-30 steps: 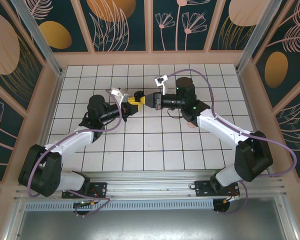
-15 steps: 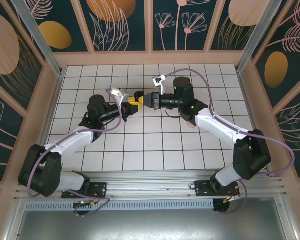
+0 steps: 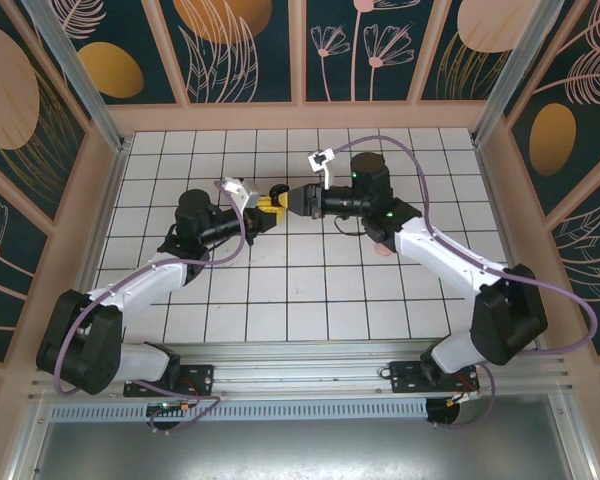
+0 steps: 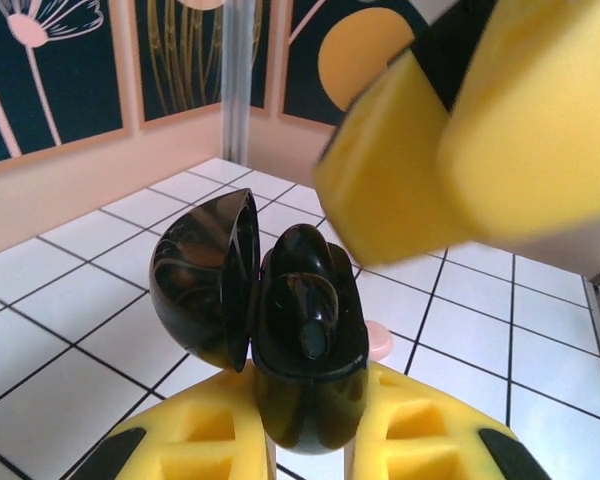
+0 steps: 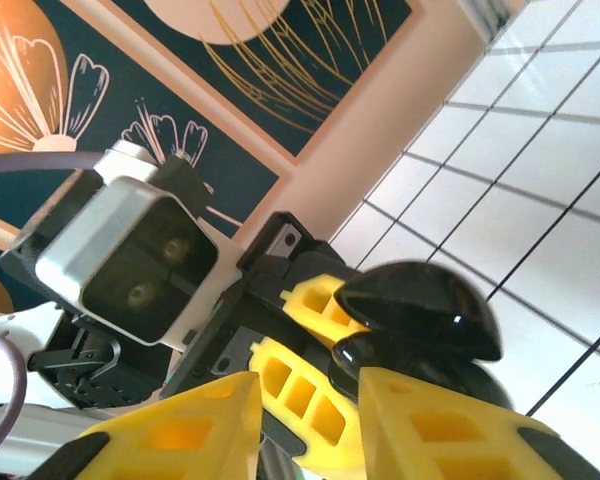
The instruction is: Insert the wireless bluetooth earbuds into the charging case
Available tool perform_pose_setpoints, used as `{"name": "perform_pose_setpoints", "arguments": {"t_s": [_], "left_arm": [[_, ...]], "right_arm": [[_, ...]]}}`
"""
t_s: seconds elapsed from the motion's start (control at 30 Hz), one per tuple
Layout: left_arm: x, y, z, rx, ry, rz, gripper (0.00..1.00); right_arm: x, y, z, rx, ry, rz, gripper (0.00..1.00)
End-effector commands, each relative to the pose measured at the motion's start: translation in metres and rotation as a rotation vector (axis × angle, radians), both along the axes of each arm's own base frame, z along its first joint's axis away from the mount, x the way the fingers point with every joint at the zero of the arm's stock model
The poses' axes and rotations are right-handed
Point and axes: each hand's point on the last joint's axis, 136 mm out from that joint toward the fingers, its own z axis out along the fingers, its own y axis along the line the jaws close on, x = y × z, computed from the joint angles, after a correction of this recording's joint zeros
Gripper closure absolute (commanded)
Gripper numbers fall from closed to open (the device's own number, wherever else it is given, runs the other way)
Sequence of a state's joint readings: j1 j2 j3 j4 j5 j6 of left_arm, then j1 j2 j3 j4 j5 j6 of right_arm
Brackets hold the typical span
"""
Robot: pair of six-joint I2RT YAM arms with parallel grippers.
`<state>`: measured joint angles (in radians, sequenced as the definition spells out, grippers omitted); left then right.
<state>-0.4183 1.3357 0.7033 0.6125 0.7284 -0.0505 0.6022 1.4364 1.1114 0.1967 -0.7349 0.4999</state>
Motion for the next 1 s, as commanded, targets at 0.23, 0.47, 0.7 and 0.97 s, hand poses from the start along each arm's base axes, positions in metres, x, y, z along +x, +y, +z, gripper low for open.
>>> {"name": "perform_pose_setpoints", "arguments": {"t_s": [0.23, 0.47, 0.7, 0.97], "left_arm": [[-0.040, -0.014, 0.030, -0.011, -0.167, -0.213, 0.98], [-0.042, -0.016, 0.033, -0.011, -0.168, -0.234, 0.98], [-0.041, -0.017, 0.035, -0.016, -0.168, -0.233, 0.98], [-0.038, -0.017, 0.036, -0.012, -0.160, -0.217, 0.98]], "right_arm": [[-0.006, -0.036, 0.027, -0.007, -0.097, 0.024, 0.42], [-0.005, -0.025, 0.025, 0.001, -0.068, 0.098, 0.36], [-0.008, -0.014, 0.021, 0.014, -0.042, 0.154, 0.35], [-0.019, -0.007, 0.021, 0.024, -0.044, 0.218, 0.37]]}}
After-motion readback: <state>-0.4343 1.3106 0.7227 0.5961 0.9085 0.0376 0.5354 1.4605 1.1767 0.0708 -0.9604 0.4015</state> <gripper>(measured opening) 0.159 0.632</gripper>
